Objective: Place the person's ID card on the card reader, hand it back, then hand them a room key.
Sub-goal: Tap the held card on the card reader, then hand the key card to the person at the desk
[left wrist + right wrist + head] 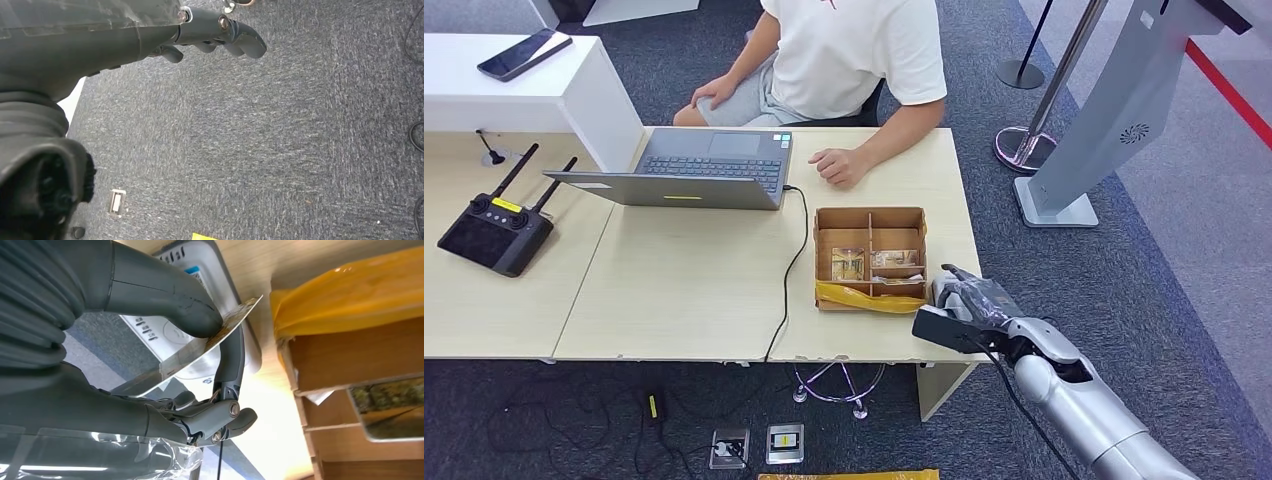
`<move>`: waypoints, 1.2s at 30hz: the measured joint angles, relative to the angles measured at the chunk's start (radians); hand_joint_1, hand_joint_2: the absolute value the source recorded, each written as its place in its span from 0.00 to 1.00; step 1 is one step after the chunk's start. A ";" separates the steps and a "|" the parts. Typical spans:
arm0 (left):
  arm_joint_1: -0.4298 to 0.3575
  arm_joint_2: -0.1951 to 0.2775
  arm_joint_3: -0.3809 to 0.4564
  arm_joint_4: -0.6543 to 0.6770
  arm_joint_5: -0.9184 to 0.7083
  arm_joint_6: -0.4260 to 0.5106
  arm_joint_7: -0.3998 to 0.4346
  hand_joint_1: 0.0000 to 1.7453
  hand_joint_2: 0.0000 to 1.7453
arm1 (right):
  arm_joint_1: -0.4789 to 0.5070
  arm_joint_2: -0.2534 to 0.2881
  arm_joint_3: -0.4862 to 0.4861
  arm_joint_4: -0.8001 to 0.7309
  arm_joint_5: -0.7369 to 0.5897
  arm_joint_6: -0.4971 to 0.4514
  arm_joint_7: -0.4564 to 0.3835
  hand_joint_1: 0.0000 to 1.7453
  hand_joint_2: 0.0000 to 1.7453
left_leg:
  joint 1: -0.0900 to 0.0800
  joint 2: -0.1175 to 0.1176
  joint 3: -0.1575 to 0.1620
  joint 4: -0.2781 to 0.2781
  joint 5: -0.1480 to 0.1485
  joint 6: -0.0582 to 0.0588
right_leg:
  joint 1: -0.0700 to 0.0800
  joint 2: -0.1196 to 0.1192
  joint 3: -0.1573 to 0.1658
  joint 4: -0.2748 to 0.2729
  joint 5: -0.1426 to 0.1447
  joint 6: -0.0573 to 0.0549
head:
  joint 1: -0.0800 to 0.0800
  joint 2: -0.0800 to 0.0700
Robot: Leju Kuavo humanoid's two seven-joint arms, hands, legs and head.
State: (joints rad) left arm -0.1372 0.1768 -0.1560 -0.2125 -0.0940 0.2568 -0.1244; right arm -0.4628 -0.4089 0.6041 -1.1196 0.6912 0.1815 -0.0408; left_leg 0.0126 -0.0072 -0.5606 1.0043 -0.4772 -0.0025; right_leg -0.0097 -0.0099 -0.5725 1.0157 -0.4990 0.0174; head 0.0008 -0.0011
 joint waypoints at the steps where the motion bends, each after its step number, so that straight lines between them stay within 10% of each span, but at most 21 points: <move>1: 0.000 0.000 0.000 0.000 0.000 0.001 0.000 0.00 0.00 | -0.003 0.000 -0.004 0.002 0.000 -0.001 0.000 1.00 1.00 | 0.000 0.000 0.000 0.000 0.000 0.000 | 0.000 0.000 0.000 0.000 0.000 0.000 | 0.000 0.000; 23: 0.000 0.001 -0.007 0.000 -0.017 0.006 -0.036 0.00 0.00 | -0.318 -0.043 -0.108 0.039 0.075 -0.025 -0.073 1.00 1.00 | 0.000 0.002 -0.001 0.000 0.000 0.000 | 0.000 0.002 -0.001 0.001 0.001 0.000 | 0.000 0.000; 36: -0.036 0.000 -0.035 -0.001 -0.065 -0.007 -0.035 0.00 0.00 | -0.631 0.110 -0.068 0.278 0.151 -0.124 -0.184 1.00 1.00 | 0.000 0.002 -0.001 0.000 0.000 0.000 | 0.000 0.001 -0.001 0.002 0.001 0.000 | 0.000 0.000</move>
State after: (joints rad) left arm -0.1732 0.1768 -0.1914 -0.2135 -0.1589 0.2497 -0.1597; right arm -1.0941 -0.2992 0.5359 -0.8419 0.8420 0.0579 -0.2249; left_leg 0.0128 -0.0057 -0.5619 1.0044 -0.4768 -0.0028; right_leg -0.0095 -0.0086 -0.5736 1.0176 -0.4984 0.0172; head 0.0009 -0.0011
